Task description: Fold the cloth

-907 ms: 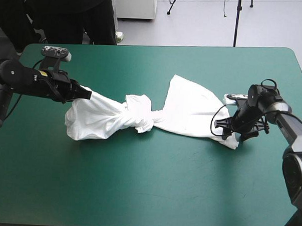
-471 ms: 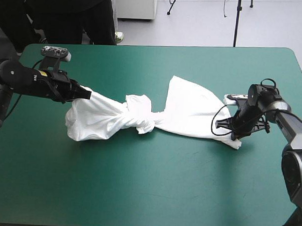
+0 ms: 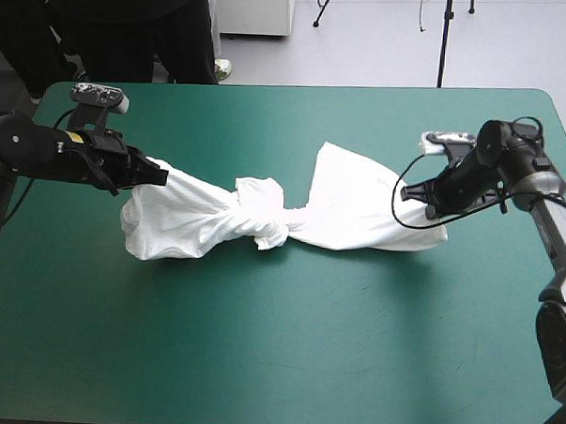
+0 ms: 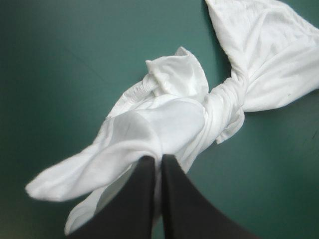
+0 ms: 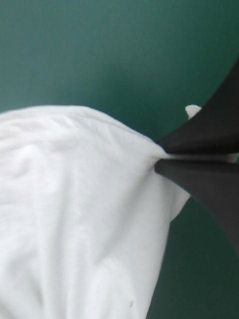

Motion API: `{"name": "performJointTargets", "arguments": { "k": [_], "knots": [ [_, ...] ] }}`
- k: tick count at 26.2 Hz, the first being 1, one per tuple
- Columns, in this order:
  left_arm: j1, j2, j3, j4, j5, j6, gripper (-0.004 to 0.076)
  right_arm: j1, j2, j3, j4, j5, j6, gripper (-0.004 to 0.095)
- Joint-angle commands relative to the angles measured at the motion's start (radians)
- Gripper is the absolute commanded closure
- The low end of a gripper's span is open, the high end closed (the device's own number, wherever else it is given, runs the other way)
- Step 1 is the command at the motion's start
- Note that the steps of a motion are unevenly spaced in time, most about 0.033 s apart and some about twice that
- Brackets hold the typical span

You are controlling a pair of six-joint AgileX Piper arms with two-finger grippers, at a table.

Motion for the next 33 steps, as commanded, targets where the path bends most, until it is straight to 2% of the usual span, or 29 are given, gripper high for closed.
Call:
{"name": "performJointTargets", "arguments": {
  "k": [1,6,9,13,19,25,33],
  "knots": [
    [-0.003,-0.067,-0.084,-0.044,-0.049,0.0,0.0733,0.002,-0.11,-0.175,0.019,0.036,-0.007,0.0925],
    [-0.003,-0.106,-0.218,-0.049,-0.051,-0.006,0.0733,0.002,-0.196,-0.386,0.047,0.069,-0.006,0.0925],
    [-0.003,-0.131,-0.369,-0.049,-0.067,-0.026,0.0733,0.002,-0.287,-0.55,0.067,0.039,-0.002,0.0925],
    [-0.003,-0.156,-0.515,-0.057,-0.086,-0.027,0.0733,0.002,-0.415,-0.654,0.072,-0.041,-0.009,0.0925],
    [-0.003,-0.226,-0.562,-0.097,-0.097,-0.027,0.0733,0.002,-0.55,-0.656,0.07,-0.064,-0.009,0.0925],
    [-0.025,-0.285,-0.562,-0.094,-0.066,-0.036,0.0733,0.002,-0.626,-0.654,0.072,-0.018,-0.009,0.0925],
    [-0.15,-0.303,-0.562,-0.001,0.041,-0.108,0.0733,0.05,-0.69,-0.567,0.071,0.039,-0.006,0.0925]
  ]
}}
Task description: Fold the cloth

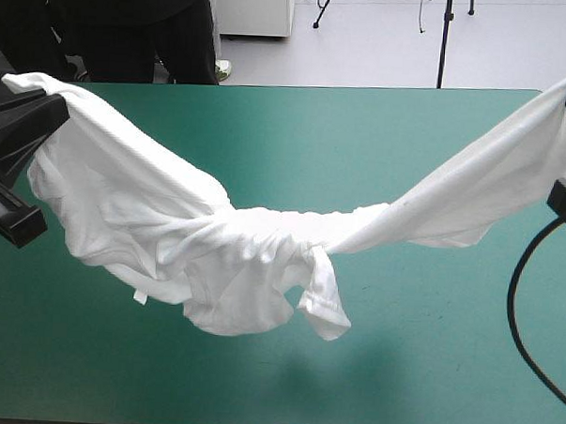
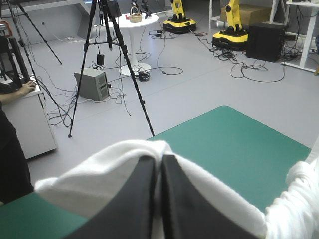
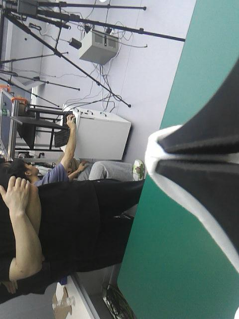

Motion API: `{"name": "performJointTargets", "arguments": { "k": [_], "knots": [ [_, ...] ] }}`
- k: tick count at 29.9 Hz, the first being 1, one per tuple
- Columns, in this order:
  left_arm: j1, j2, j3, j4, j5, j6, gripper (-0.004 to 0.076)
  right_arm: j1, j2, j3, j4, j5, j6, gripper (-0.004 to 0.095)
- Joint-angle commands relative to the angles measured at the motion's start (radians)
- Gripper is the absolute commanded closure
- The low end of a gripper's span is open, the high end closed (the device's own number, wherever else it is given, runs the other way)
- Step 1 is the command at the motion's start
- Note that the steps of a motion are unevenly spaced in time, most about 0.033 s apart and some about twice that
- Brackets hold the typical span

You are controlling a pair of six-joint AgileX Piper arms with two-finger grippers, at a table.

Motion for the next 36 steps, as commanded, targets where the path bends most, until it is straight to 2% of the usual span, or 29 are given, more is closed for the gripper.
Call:
{"name": "performJointTargets", "arguments": {
  "k": [1,9,13,18,22,26,36],
  "knots": [
    [-0.041,-0.002,-0.018,0.068,-0.007,-0.052,0.0733,0.023,-0.021,0.057,0.002,-0.04,-0.006,0.0925],
    [-0.055,0.005,0.16,0.166,0.01,-0.086,0.0733,0.023,-0.019,0.295,-0.058,-0.035,-0.006,0.0925],
    [-0.055,0.04,0.281,0.176,-0.029,-0.086,0.0733,0.023,0.01,0.433,-0.093,-0.114,-0.006,0.0925],
    [-0.055,0.154,0.401,0.216,-0.134,-0.086,0.0733,0.023,0.125,0.55,-0.185,-0.214,-0.006,0.0925],
    [-0.051,0.278,0.415,0.225,-0.184,-0.086,0.0733,0.023,0.253,0.56,-0.257,-0.271,-0.002,0.0925],
    [-0.051,0.4,0.415,0.221,-0.253,-0.086,0.0733,0.023,0.37,0.56,-0.263,-0.352,0.012,0.0925],
    [-0.051,0.591,0.415,0.222,-0.397,-0.086,0.0733,0.017,0.564,0.56,-0.268,-0.462,0.025,0.0925]
  ]
}}
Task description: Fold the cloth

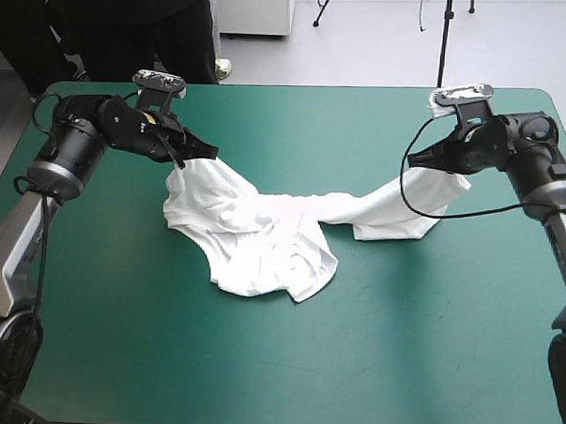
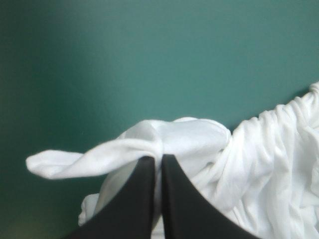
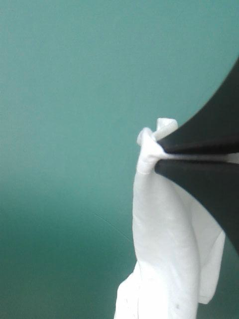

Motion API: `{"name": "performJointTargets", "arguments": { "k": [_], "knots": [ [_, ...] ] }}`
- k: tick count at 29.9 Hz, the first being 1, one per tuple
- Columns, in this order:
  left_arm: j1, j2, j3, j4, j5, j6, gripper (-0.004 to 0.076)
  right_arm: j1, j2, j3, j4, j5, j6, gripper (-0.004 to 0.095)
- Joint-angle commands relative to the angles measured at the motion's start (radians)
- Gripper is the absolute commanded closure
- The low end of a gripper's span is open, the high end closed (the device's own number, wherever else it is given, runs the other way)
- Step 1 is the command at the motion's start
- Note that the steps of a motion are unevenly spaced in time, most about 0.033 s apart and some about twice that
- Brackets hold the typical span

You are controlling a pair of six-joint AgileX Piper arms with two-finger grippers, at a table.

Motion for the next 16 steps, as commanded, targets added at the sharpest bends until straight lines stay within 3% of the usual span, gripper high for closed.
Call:
{"name": "performJointTargets", "arguments": {
  "k": [1,5,10,13,16],
  "knots": [
    [-0.001,0.002,-0.026,-0.015,-0.109,-0.009,0.0733,-0.006,0.014,-0.028,-0.01,-0.097,0.002,0.0925],
    [-0.001,0.045,-0.026,-0.017,-0.147,-0.009,0.0733,-0.006,0.065,-0.028,-0.01,-0.114,0.005,0.0925],
    [-0.001,0.088,-0.026,-0.024,-0.11,-0.009,0.0709,-0.006,0.127,-0.028,-0.02,-0.114,0.005,0.0885],
    [-0.001,0.107,-0.026,-0.024,-0.08,-0.007,0.0568,-0.008,0.143,-0.028,-0.02,-0.128,0.005,0.0747],
    [-0.001,0.112,-0.026,-0.024,-0.08,0.015,0.0329,-0.014,0.145,-0.035,-0.02,-0.154,0.002,0.0477]
  ]
}}
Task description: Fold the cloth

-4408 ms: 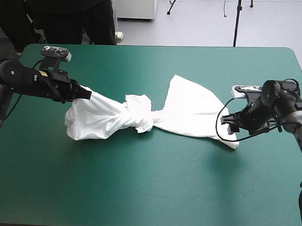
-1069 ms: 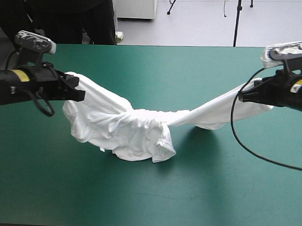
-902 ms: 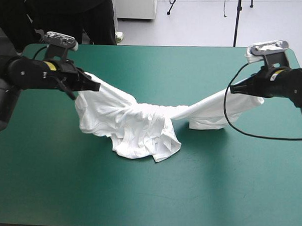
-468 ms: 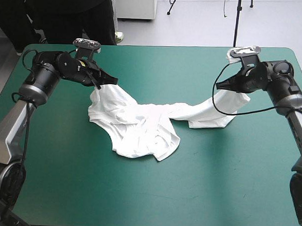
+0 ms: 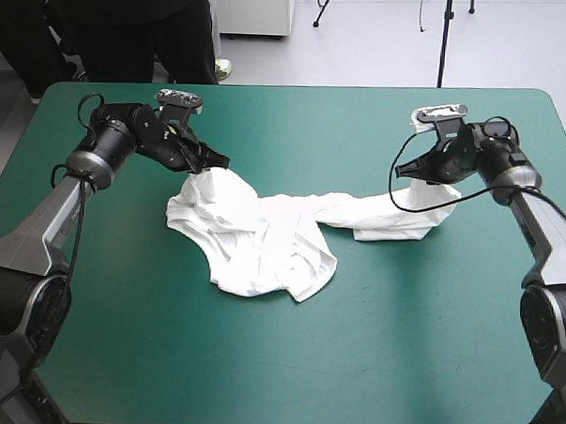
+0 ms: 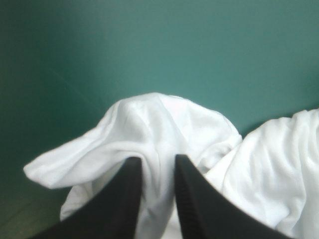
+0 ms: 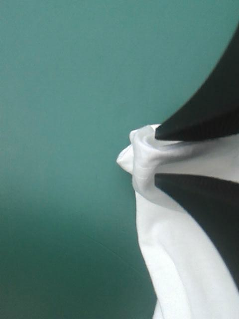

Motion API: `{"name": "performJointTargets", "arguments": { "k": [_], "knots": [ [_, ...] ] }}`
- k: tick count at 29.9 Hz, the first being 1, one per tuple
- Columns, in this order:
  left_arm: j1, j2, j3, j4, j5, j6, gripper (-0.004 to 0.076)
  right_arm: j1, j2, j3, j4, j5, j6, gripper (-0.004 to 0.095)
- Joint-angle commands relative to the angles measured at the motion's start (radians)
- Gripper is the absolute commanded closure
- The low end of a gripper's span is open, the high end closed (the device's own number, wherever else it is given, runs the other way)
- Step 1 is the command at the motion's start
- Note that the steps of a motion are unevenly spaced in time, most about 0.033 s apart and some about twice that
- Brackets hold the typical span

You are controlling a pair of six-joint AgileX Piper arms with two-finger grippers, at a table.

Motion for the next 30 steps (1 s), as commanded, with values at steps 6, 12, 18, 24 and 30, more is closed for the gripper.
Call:
{"name": "performJointTargets", "arguments": {
  "k": [6,12,18,24,30],
  "knots": [
    [-0.001,-0.052,-0.109,0.128,0.083,-0.079,0.0073,-0.069,-0.053,-0.151,-0.017,0.036,0.008,0.018],
    [-0.003,-0.138,-0.199,0.186,0.231,-0.115,0.0073,-0.11,-0.139,-0.242,0.017,0.157,0.006,0.0192],
    [-0.003,-0.297,-0.161,0.246,0.32,-0.129,0.0073,-0.11,-0.294,-0.212,0.012,0.291,-0.016,0.0192],
    [-0.001,-0.407,0.047,0.38,0.283,-0.178,0.0073,-0.11,-0.47,-0.096,0.017,0.32,-0.009,0.0192],
    [-0.001,-0.364,0.246,0.344,0.174,-0.196,0.0073,-0.073,-0.624,0.044,0.0,0.295,-0.007,0.0192]
  ]
}}
